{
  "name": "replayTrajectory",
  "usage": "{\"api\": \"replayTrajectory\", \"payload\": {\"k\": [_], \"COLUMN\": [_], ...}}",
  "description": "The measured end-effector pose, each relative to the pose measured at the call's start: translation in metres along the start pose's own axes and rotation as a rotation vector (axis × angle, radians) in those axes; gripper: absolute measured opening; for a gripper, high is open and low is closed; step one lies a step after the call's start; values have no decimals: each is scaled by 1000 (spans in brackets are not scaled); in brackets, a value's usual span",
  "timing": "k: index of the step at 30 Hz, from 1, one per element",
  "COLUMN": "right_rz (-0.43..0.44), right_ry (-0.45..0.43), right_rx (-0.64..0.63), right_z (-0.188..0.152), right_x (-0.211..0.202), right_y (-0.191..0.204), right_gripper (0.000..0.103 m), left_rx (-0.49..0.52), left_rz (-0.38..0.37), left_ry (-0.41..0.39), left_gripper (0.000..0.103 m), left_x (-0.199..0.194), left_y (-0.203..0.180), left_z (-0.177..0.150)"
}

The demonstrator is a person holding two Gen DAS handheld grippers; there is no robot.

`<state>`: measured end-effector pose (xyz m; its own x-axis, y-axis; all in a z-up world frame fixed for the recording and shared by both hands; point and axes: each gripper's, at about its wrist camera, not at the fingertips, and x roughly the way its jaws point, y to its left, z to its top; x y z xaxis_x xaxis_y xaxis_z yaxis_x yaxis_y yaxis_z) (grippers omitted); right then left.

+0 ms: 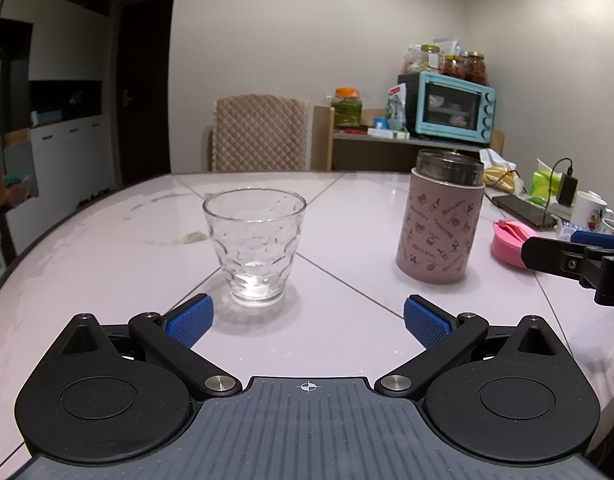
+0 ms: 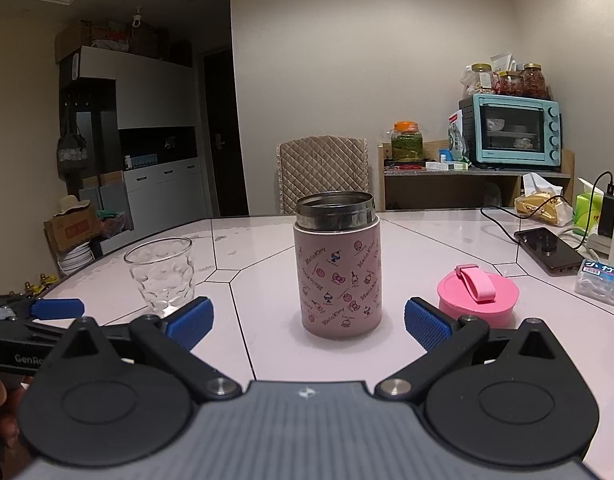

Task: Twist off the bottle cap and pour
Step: 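Move the left tool toward the clear glass tumbler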

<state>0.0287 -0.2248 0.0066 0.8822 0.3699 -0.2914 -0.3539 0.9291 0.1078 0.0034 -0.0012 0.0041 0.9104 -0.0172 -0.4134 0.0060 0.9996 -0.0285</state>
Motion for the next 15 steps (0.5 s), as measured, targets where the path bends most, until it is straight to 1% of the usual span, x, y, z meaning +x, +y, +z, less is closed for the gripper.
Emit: {"api": "replayTrajectory", "payload": {"k": [15], "right_rz": [-2], "right_ry": [-9], "right_rx": [-2], "right_z": [4], "right_x": [5], "right_y": [1], "right_gripper": [103], "left_rx": [2], "left_rz": [-9], "left_ry": [-2], "left_gripper": [103], "left_x": [9], "left_y": [6], "left_z": [4]}}
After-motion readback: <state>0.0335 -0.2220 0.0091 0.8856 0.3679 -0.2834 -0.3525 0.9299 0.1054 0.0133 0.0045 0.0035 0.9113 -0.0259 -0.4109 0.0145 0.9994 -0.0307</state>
